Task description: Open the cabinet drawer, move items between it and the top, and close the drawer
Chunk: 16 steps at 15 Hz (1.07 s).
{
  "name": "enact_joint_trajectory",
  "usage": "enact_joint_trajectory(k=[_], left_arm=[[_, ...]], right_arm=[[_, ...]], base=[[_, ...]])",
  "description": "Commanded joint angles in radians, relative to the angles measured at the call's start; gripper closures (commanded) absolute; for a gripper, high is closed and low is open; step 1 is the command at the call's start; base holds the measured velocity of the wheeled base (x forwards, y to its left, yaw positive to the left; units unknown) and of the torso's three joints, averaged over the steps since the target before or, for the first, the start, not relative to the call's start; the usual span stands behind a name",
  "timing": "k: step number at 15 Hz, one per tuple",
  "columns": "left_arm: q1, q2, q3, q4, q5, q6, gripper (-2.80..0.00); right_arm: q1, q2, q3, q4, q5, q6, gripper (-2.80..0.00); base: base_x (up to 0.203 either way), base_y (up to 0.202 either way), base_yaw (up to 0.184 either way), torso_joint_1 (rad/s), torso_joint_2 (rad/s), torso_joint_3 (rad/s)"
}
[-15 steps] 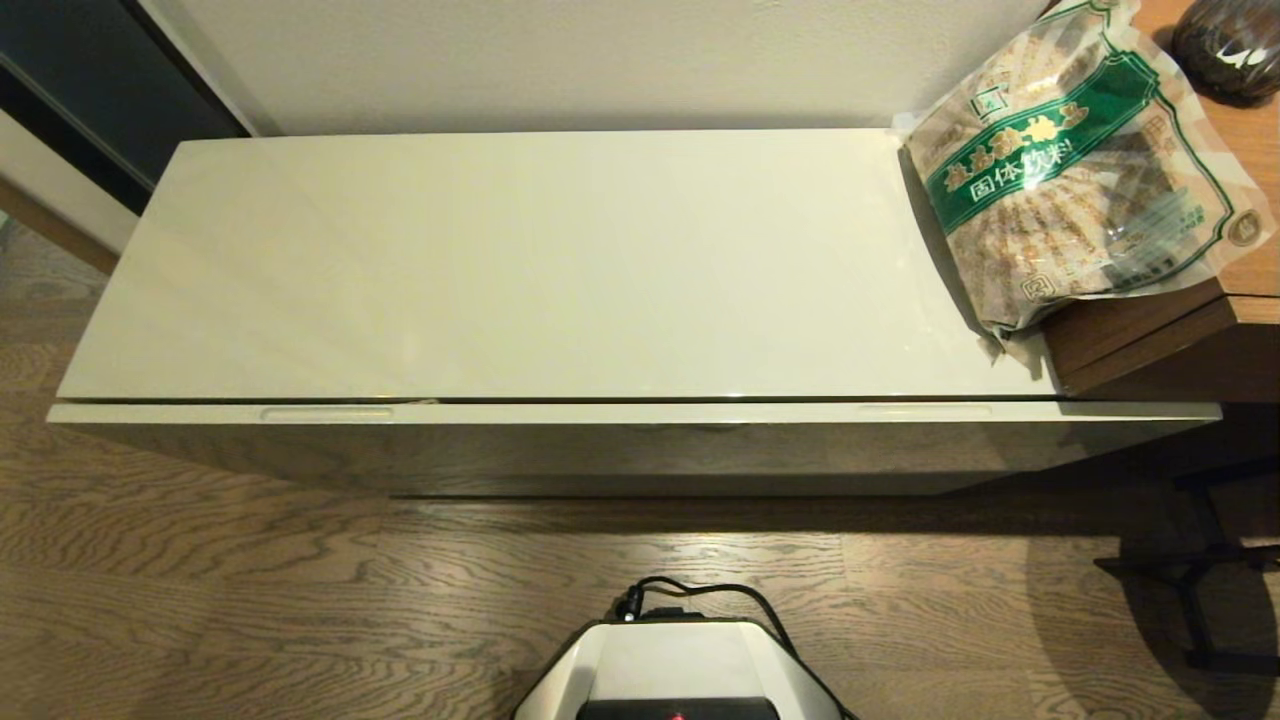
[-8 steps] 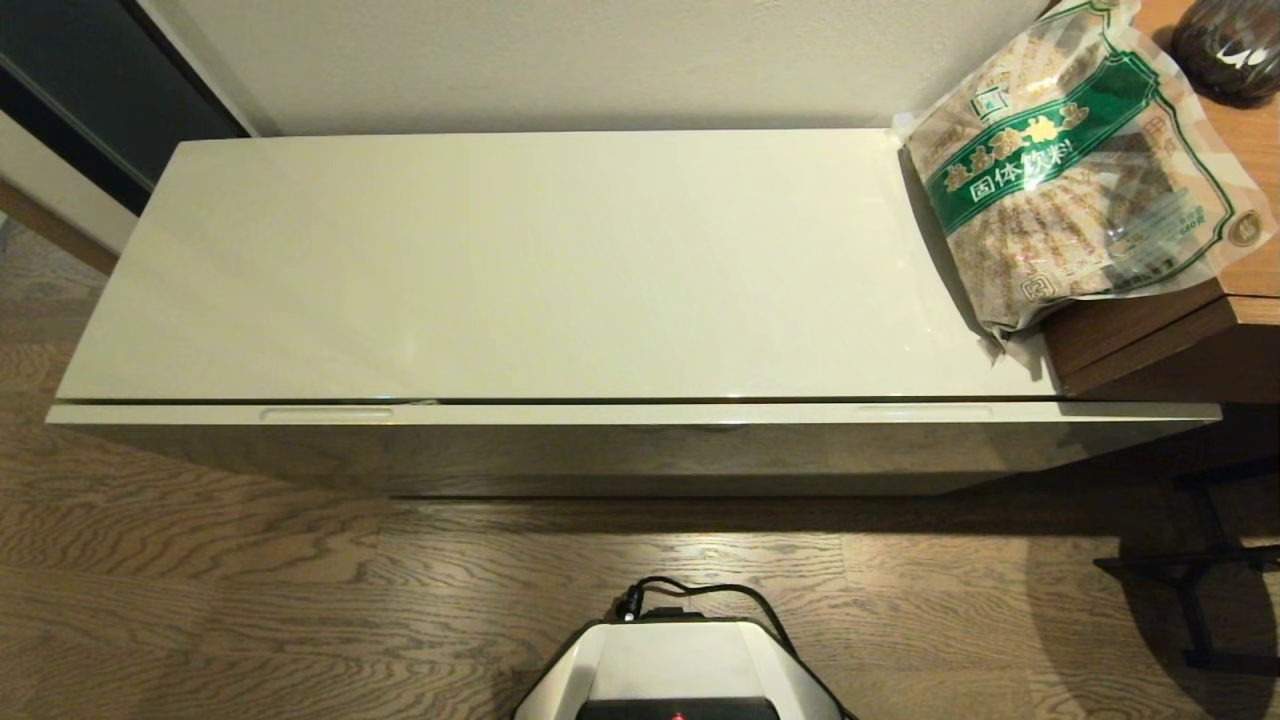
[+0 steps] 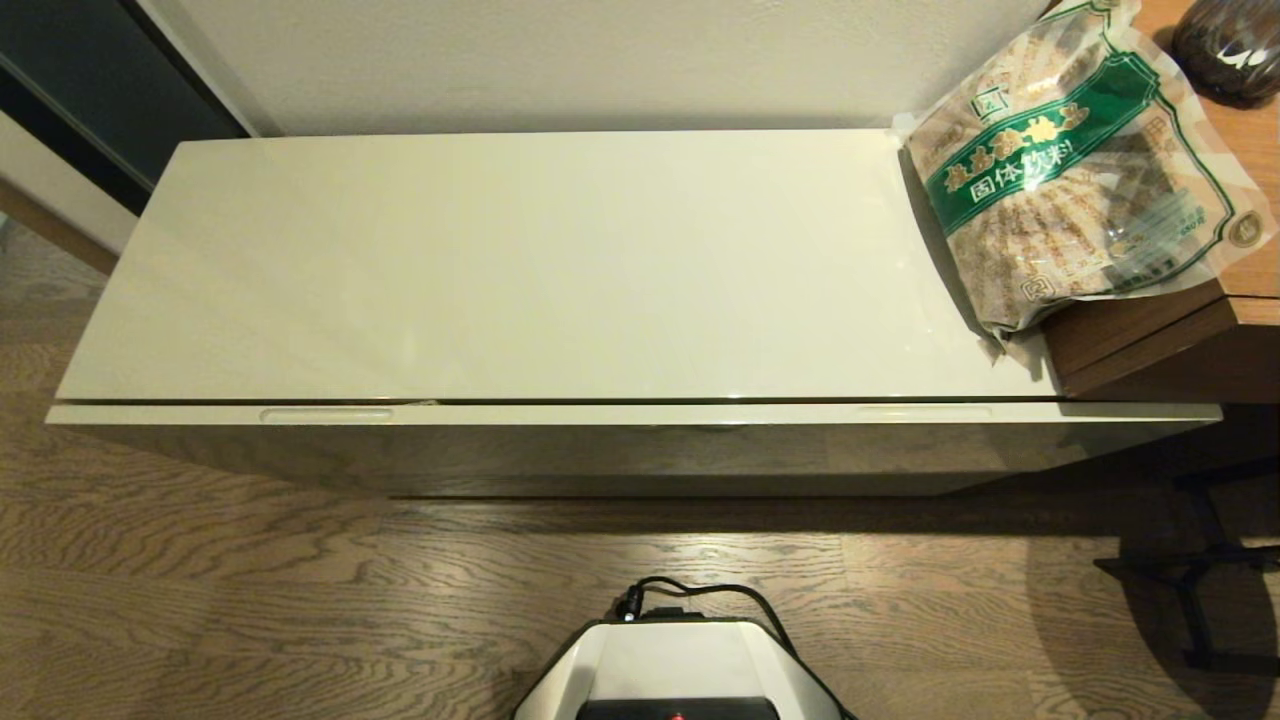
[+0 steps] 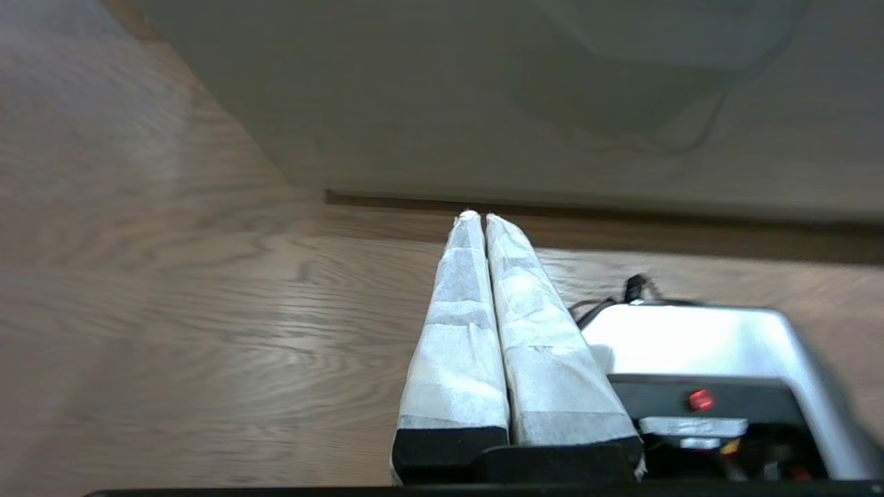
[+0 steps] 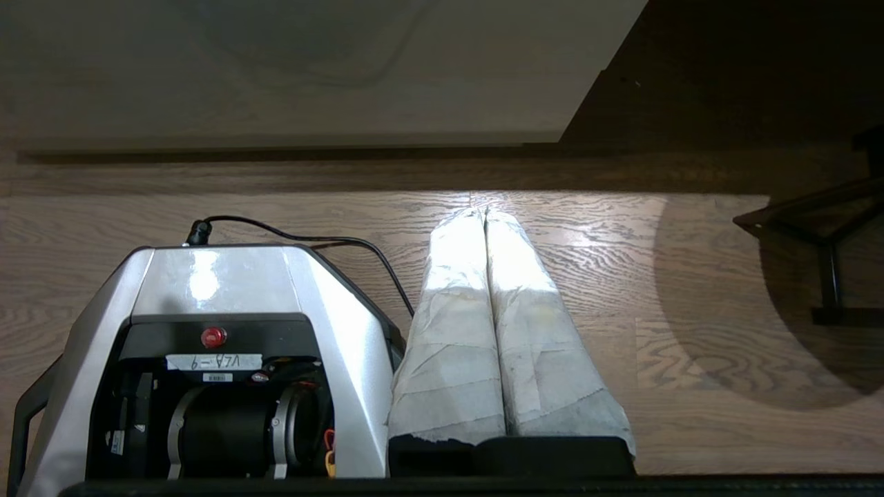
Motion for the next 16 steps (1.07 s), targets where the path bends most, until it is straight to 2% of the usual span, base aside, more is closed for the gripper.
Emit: enact_joint_trajectory(k=[1, 2, 4, 9, 10, 14, 16], left_arm=[[0.001, 0.003, 0.001, 0.008, 0.002, 0.087, 0.00], [0.001, 0.003, 0.001, 0.014, 0.002, 0.110, 0.00], [0.000, 0.003, 0.001, 0.057, -0.003, 0.113, 0.00], [0.001, 0.003, 0.001, 0.056, -0.023, 0.168, 0.00], [0.001, 0.003, 0.001, 0.055, -0.023, 0.167, 0.00], [0.001, 0.003, 0.001, 0.051, -0.010, 0.095, 0.00], [0.000, 0.002, 0.001, 0.051, -0.010, 0.095, 0.00]], right_arm=[[0.000, 0.002, 0.000, 0.001, 0.001, -0.001, 0.00], [0.000, 0.002, 0.000, 0.001, 0.001, -0.001, 0.00], [0.000, 0.002, 0.000, 0.001, 0.001, -0.001, 0.00], [0.000, 0.002, 0.000, 0.001, 0.001, -0.001, 0.00], [0.000, 0.002, 0.000, 0.001, 0.001, -0.001, 0.00], [0.000, 0.002, 0.000, 0.001, 0.001, -0.001, 0.00], [0.000, 0.002, 0.000, 0.001, 0.001, -0.001, 0.00]], base=[[0.000, 0.000, 0.000, 0.000, 0.00, 0.000], [0.000, 0.000, 0.000, 0.000, 0.00, 0.000], [0.000, 0.000, 0.000, 0.000, 0.00, 0.000], [0.000, 0.000, 0.000, 0.000, 0.00, 0.000], [0.000, 0.000, 0.000, 0.000, 0.00, 0.000], [0.000, 0.000, 0.000, 0.000, 0.00, 0.000], [0.000, 0.000, 0.000, 0.000, 0.00, 0.000]])
